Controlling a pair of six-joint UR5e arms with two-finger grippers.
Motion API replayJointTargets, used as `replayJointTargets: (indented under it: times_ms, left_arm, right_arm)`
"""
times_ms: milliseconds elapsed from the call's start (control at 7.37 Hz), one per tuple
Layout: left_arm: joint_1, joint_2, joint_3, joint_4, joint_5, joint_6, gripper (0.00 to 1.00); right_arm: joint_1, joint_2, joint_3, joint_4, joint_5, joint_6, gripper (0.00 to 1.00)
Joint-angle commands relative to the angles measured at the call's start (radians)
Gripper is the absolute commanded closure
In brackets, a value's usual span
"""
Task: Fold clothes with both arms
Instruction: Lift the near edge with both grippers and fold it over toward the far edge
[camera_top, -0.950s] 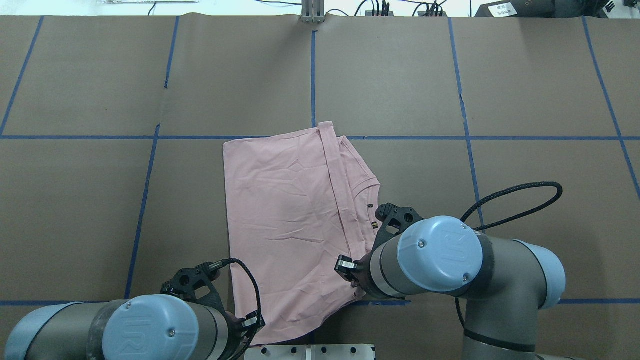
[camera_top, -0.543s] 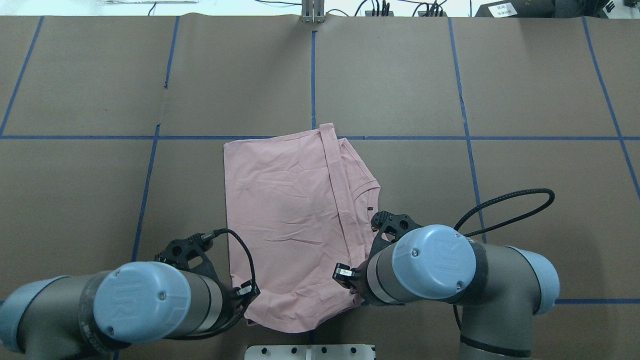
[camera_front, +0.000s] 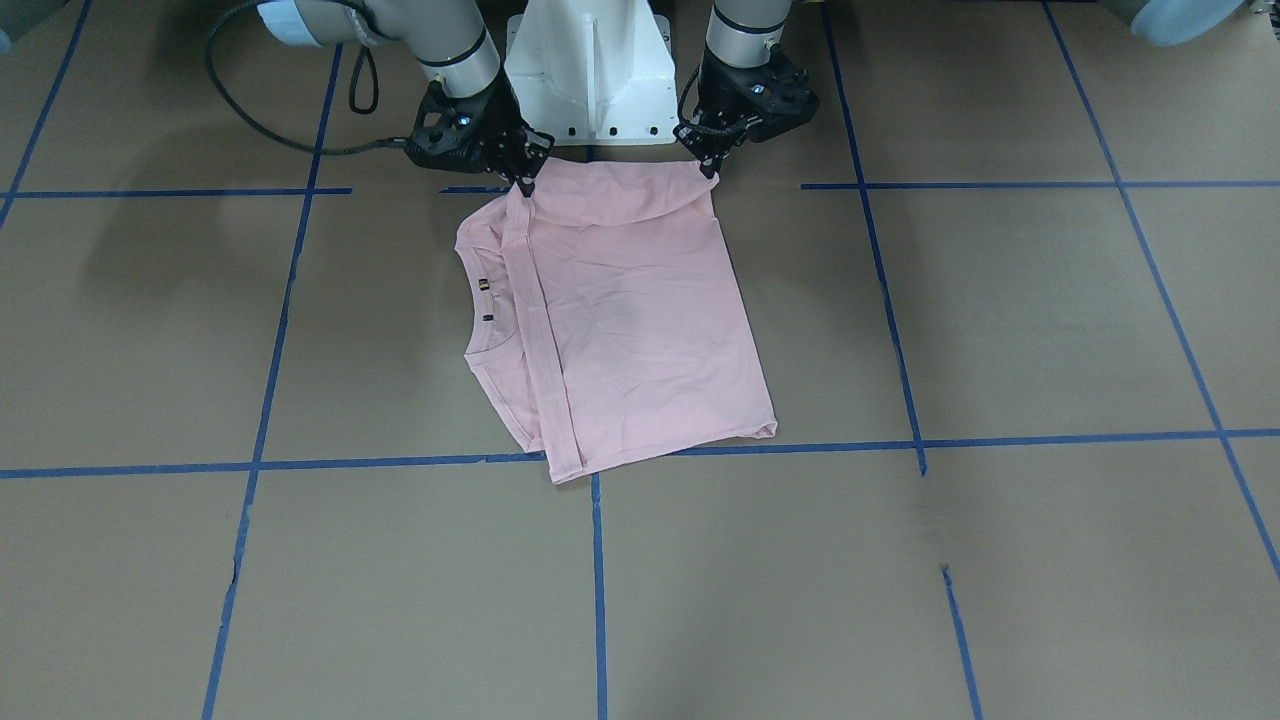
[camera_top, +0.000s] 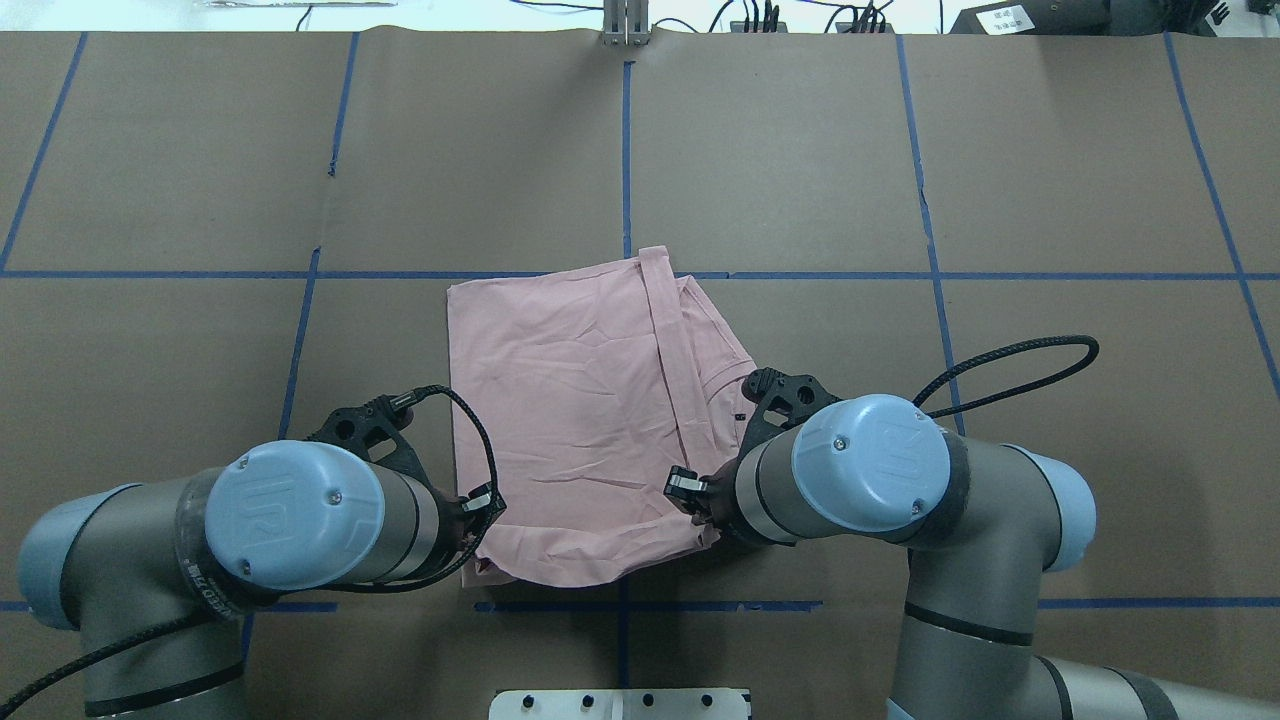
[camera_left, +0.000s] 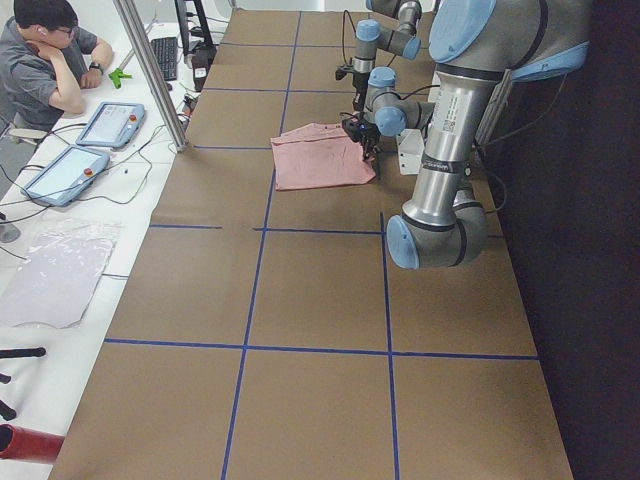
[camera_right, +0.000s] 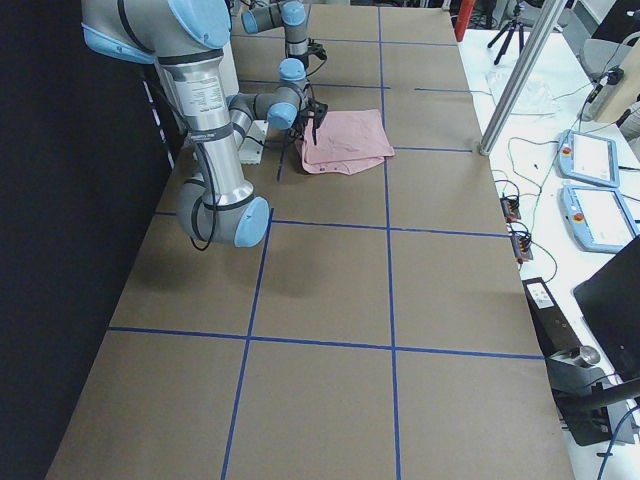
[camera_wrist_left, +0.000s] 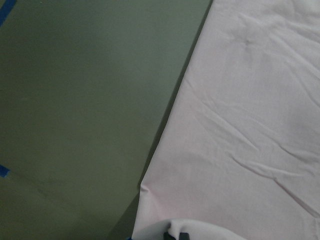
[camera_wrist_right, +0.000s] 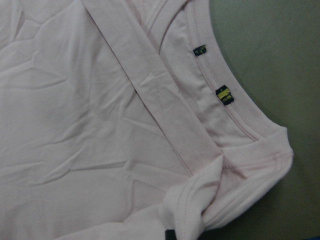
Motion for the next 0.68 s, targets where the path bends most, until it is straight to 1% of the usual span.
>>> replayJointTargets:
  times_ms: [0, 271, 407, 543]
  left_arm:
    - [0.001, -0.009, 0.008, -0.008, 0.000, 0.009, 1.00]
    - [-0.010, -0.024, 0.006, -0.008, 0.000, 0.003, 1.00]
    - [-0.048, -0.027, 0.009, -0.008, 0.000, 0.015, 1.00]
    - [-0.100, -0.030, 0.031, -0.028, -0.001, 0.068, 1.00]
  right_arm:
    - [0.043, 0.003, -0.034, 0.055, 0.002, -0.001, 1.00]
    - [0.061, 0.013, -0.036, 0.057, 0.001, -0.010, 1.00]
    - [0.089, 0.038, -0.045, 0.049, -0.001, -0.072, 1.00]
    - [0.124, 0.063, -0.094, 0.055, -0.001, -0.123, 1.00]
